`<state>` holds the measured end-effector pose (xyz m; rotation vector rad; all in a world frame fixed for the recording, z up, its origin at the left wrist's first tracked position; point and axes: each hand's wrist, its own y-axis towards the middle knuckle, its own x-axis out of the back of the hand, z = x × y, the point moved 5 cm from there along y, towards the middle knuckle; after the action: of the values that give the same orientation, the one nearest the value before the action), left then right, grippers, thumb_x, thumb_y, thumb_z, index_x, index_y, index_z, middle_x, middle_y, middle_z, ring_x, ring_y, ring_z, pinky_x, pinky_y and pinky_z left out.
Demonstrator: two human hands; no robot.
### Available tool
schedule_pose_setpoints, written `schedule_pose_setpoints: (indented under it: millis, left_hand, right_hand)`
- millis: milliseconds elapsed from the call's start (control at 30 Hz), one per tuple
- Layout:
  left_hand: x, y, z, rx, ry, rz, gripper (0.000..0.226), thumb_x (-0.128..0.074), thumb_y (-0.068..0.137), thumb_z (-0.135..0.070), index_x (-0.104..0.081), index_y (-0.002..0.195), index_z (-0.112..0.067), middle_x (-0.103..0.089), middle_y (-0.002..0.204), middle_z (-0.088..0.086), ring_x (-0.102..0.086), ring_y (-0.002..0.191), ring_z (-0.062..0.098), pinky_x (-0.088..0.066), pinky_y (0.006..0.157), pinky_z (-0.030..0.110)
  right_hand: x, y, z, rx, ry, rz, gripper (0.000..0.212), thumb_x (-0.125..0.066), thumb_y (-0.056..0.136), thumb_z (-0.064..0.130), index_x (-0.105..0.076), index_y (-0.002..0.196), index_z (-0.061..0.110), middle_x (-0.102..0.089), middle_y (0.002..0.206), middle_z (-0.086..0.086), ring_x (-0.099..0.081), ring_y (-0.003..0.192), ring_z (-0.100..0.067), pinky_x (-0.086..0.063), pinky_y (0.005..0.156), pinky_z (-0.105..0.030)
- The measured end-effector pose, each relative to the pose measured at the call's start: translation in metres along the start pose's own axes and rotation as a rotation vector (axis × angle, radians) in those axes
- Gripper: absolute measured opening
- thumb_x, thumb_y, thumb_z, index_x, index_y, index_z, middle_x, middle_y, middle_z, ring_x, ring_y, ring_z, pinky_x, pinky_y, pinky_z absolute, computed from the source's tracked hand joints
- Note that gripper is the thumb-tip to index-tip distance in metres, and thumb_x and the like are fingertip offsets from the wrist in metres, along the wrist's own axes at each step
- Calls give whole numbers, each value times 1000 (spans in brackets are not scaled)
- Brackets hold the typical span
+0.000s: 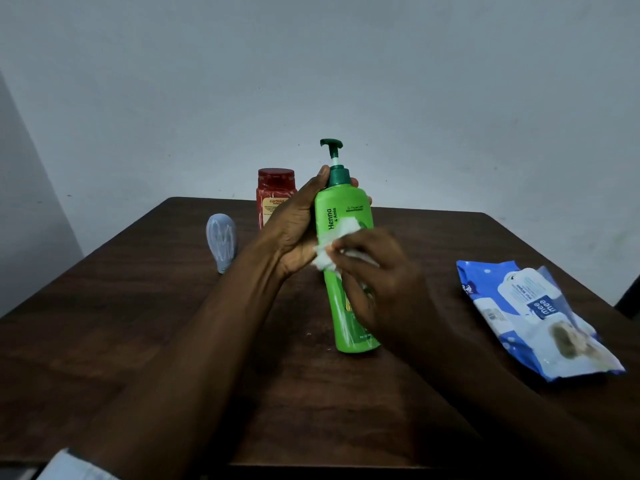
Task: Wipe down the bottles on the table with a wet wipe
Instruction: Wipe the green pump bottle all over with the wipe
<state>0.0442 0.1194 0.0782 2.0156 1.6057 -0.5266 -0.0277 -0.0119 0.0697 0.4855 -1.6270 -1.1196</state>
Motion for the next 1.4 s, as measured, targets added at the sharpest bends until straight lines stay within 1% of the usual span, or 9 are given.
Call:
schedule_pose_setpoints:
  millis: [200,433,533,600,733,833,967,1133,1400]
  left_hand:
    - [2,3,0,-29,14,-19,37,-46,102,-39,-64,107,-7,-71,95,8,-65,103,28,-45,104,45]
    - [0,1,-2,-14,12,-47,36,-54,98,-37,-63,111,-4,-69,100,12,-65,102,29,-49,100,45]
    - [-8,-3,-4,-37,8,-10,33,-65,89,-32,-67,101,-2,-71,87,11,-70,82,21,-60,82,35]
    - [-8,-5,-3,-50,-11,-1,36,-51,99,-25,-70,77,-3,-66,62,6,-66,57,12,-59,62,27]
    - [-5,-5,0,-97,-45,0,47,-37,107,-18,-70,74,-10,-65,63,6,-67,60,12,-61,68,28]
    - [-6,-6,2,-61,-84,47,48,-37,101,-15,-68,64,-11,-62,53,0,-62,49,6,-55,54,21]
    - [-16,-12,2,71,-166,108,35,-56,93,-21,-54,113,8,-68,75,19,-70,56,24,-56,47,27]
    - [3,3,3,12,-39,12,56,-66,87,-37,-48,132,-8,-48,130,21,-64,104,31,-57,89,44]
    - [7,3,0,-52,61,-50,38,-53,100,-35,-60,119,-2,-66,107,16,-67,102,30,-54,96,46]
  right_hand:
    - [-3,-32,4,72,1,170,23,-64,87,1,-72,109,1,-65,115,-11,-61,109,-31,-53,87,-45]
    - [6,3,-6,6,8,45,20,-68,81,-2,-77,99,2,-69,104,-13,-65,97,-28,-54,84,-39]
    - [10,35,-13,-4,-14,-13,21,-70,80,-3,-77,98,3,-69,102,-11,-62,97,-26,-50,84,-33]
    - [12,53,-15,5,-12,-58,20,-70,80,-3,-77,97,3,-69,99,-11,-63,93,-28,-49,83,-32]
    - [9,67,-18,10,-28,-70,16,-69,84,3,-78,97,6,-69,96,-9,-64,90,-30,-53,75,-38]
    - [6,62,-15,64,-24,-28,17,-70,85,3,-77,99,6,-69,98,-10,-63,92,-31,-52,78,-39]
    - [1,42,-10,99,-49,82,19,-72,82,1,-76,100,4,-68,102,-10,-62,97,-31,-54,77,-41]
    - [0,1,1,146,-46,247,24,-64,85,2,-73,107,4,-66,109,-11,-61,102,-33,-55,79,-47]
    - [9,-56,18,176,-41,406,30,-56,87,11,-71,113,7,-61,118,-5,-61,109,-27,-55,86,-38]
